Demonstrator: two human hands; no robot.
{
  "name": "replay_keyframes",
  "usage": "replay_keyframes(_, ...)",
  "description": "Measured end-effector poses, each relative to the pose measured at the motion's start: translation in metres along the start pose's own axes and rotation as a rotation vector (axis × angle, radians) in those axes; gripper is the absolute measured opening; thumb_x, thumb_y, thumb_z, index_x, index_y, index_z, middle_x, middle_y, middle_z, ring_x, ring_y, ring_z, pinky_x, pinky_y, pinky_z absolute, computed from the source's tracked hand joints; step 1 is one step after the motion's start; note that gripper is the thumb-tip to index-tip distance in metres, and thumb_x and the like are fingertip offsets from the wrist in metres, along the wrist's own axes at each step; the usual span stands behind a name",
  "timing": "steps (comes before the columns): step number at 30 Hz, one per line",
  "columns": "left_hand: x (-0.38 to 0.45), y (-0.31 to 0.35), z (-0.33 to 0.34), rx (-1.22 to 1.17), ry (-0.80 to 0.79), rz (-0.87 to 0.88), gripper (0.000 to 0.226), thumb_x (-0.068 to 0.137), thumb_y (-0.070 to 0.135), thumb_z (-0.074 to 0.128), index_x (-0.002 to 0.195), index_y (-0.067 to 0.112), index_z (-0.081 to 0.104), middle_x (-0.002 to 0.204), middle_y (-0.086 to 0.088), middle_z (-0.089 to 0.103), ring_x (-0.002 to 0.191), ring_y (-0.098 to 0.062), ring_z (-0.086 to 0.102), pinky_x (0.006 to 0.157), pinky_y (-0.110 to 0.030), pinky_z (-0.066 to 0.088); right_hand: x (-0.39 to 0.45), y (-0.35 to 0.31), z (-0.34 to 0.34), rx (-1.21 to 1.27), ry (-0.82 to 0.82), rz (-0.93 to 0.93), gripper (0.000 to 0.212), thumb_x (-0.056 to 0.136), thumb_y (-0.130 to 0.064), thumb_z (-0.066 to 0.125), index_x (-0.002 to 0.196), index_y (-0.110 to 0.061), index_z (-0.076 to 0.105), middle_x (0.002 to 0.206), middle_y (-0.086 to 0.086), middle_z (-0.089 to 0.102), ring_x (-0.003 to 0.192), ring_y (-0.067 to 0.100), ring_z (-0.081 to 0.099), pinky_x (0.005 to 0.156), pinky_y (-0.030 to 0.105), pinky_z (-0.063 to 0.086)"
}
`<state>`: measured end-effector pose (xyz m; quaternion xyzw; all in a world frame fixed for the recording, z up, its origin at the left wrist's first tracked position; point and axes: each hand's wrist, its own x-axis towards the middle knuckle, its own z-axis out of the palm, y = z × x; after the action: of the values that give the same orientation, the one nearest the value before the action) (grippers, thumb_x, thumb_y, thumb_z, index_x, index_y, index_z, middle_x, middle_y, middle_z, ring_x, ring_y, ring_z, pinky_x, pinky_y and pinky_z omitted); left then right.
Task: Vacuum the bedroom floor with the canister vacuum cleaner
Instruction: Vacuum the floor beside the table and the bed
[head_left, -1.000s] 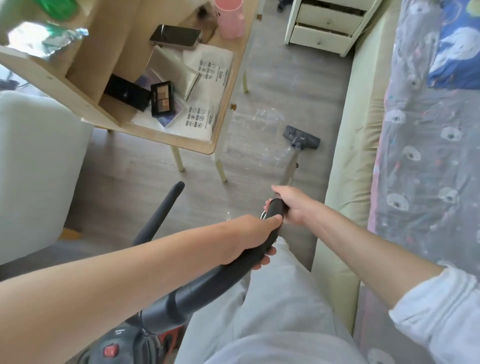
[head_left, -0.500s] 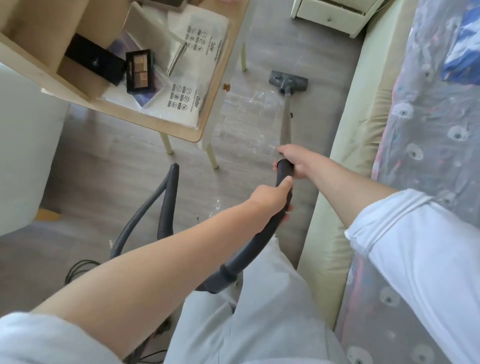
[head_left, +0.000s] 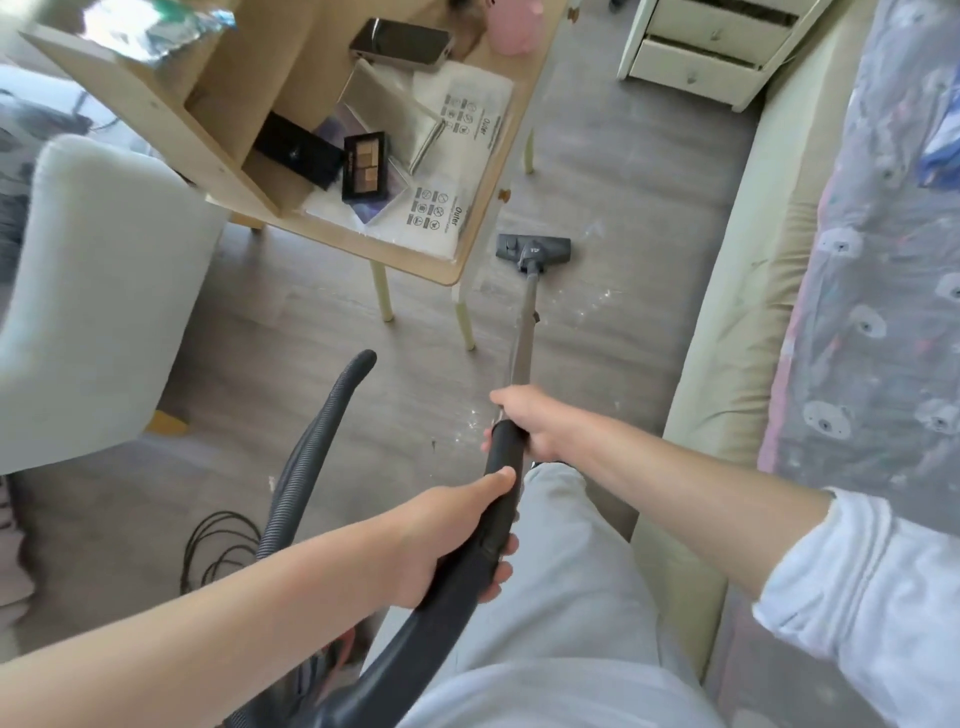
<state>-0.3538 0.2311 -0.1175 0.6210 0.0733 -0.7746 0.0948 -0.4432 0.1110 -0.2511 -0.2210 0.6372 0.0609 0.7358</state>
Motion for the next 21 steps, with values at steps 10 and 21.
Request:
replay_keyframes(10,0.071,0.067,0.056,-0.102,0.064,0.251,0.044,0.099,0.054,0.055,0.093,0.011,0.058,0.065,-0.005,0.063,0.041,-0.016,0.056,0.046,-0.022,0.050,0.054,-0.081,-0.058,-0.238,0.091,-0.057,0.023,0.102,-0.025,0.048,0.117,-0.012,0.038,0.079,0.014,0.054,0.059,0.022,0.057,0.042,0.027,0.051)
replay_keyframes(21,0.092,0.057,0.035,0.024,-0.043,0.086,0.048,0.095,0.061,0.057,0.087,0.013,0.060,0.057,-0.003,0.061,0.042,-0.019,0.056,0.050,-0.022,0.050,0.061,-0.048,-0.053,0.002,0.058,-0.071,0.023,0.101,-0.026,0.050,0.113,-0.008,0.042,0.069,0.012,0.049,0.054,0.021,0.052,0.043,0.028,0.053)
